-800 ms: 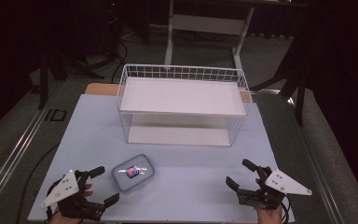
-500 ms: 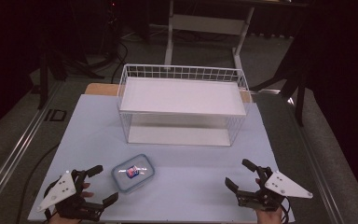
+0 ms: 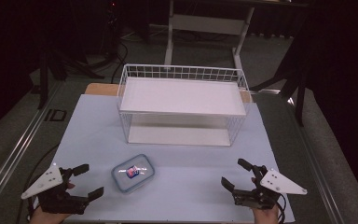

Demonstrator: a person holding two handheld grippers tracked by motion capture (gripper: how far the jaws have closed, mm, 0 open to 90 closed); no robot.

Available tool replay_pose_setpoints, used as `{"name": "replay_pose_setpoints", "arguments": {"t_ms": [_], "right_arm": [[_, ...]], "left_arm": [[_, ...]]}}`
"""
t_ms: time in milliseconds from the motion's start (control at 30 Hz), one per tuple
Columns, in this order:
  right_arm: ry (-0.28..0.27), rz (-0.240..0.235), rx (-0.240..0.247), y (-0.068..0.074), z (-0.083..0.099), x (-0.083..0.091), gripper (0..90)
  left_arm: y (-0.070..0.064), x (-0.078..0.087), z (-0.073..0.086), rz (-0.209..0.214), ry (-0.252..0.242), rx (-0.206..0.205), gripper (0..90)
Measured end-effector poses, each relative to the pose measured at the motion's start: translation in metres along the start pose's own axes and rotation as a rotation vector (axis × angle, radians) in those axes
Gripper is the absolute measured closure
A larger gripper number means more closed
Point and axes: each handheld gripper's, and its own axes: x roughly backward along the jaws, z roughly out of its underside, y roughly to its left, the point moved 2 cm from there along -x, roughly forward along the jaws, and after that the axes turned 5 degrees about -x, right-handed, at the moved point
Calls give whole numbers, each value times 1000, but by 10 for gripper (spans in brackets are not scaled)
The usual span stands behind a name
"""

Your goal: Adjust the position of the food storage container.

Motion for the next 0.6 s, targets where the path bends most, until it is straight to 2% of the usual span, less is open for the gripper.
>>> {"name": "replay_pose_setpoints", "arguments": {"t_ms": [33,67,133,167,200,267,300,367,400,433,500,567,600], "right_arm": [[1,-4,-2,0,1,0,146],[1,-4,-2,0,1,0,146],[2,3,-1,0,2,-1,146],[2,3,-1,0,2,-1,146],[2,8,-8,0,2,-2,146],[2,9,-10,-1,3,-2,146],[5,10,-14,-1,4,-3,146],[7,9,-13,-1,4,-3,146],[9,9,-12,-1,4,-3,146],[9,9,-12,-1,4,-3,146],[9,7,-13,-1,4,-4,146],[6,15,-9,-1,4,-4,146],[6,15,-9,-1,4,-4,146]], "left_arm": [[3,0,4,0,21,7,87],[5,-1,8,3,37,6,87],[8,-4,16,23,78,9,209],[9,-7,20,37,91,8,209],[9,-10,23,43,107,15,362],[10,-16,27,63,133,17,388],[10,-20,28,70,159,11,507],[12,-27,31,71,199,5,601],[13,-31,32,70,218,9,639],[15,-35,33,79,231,15,639],[15,-42,34,88,260,3,756],[14,-50,33,114,283,-9,818],[14,-54,33,113,294,-12,818]]}}
